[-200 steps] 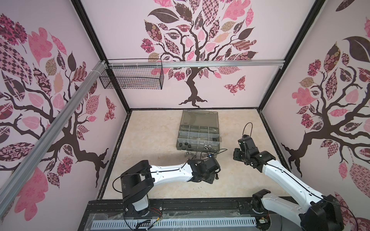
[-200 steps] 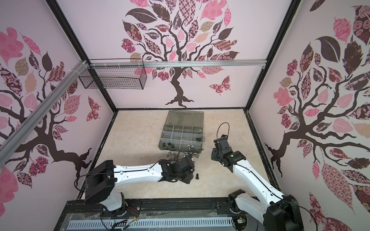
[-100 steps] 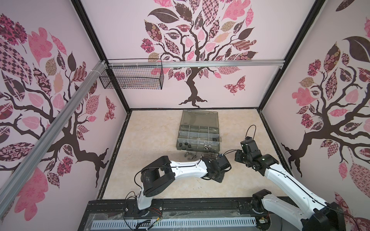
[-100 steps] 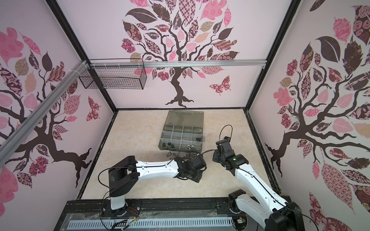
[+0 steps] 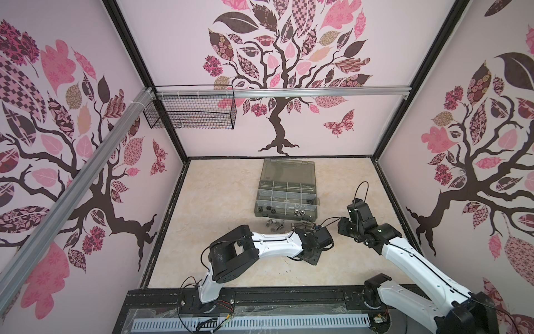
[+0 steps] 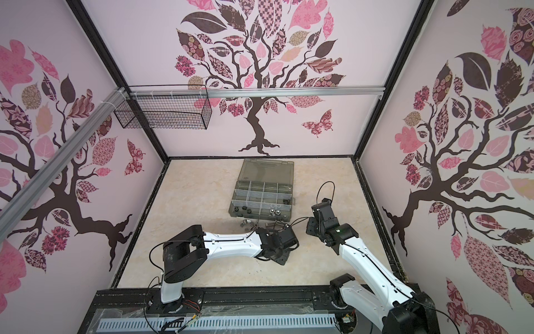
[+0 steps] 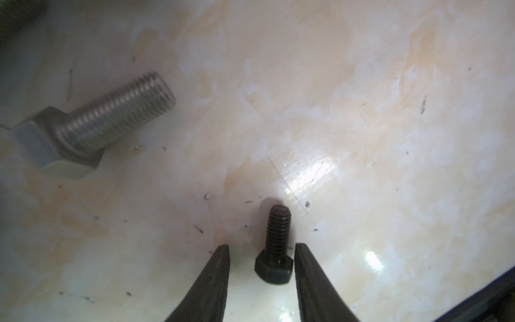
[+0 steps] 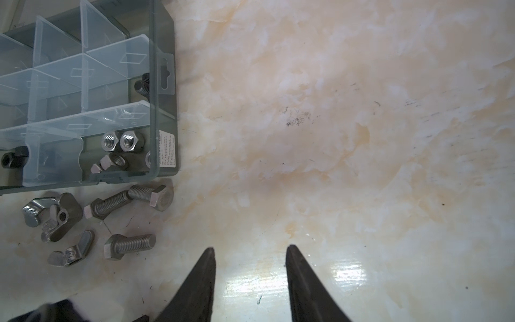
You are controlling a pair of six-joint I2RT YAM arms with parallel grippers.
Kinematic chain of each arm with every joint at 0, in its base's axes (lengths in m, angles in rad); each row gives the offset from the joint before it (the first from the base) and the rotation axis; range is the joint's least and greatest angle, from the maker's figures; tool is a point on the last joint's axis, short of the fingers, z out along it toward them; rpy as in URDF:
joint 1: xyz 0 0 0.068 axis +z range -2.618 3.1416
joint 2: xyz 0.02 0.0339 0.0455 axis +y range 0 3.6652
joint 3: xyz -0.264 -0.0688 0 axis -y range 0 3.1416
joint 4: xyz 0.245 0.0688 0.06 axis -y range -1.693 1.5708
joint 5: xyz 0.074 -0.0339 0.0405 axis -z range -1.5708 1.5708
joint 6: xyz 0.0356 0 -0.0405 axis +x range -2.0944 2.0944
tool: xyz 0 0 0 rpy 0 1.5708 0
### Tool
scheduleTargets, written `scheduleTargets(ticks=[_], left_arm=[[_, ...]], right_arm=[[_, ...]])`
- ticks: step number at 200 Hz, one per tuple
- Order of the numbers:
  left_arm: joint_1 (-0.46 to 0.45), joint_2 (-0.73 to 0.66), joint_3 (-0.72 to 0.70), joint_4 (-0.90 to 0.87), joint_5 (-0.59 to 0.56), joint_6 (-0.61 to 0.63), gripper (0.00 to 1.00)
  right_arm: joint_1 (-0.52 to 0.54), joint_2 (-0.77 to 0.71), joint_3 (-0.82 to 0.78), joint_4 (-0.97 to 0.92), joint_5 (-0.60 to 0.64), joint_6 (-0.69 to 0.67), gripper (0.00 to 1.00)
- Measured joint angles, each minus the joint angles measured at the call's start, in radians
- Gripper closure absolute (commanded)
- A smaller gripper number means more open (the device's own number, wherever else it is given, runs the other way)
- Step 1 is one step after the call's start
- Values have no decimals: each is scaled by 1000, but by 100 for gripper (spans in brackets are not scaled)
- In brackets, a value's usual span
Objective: Sort the screws and nuts into containers
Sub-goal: Pick up the screw from the bottom-center of the table.
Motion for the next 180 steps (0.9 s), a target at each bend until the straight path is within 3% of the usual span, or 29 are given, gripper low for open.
scheduleTargets(ticks=[68,145,180], left_arm=[[-2,-20,-32,3,-32,18,58],[-2,-14,14,-42,-26,124,56],[-2,23,38,-25,-2,174,60]], right_arm=[[0,-1,0,3,-13,0,55],[-47,0,4,2,-35,-29,54],[-48,6,5,2,-43,-34,54]])
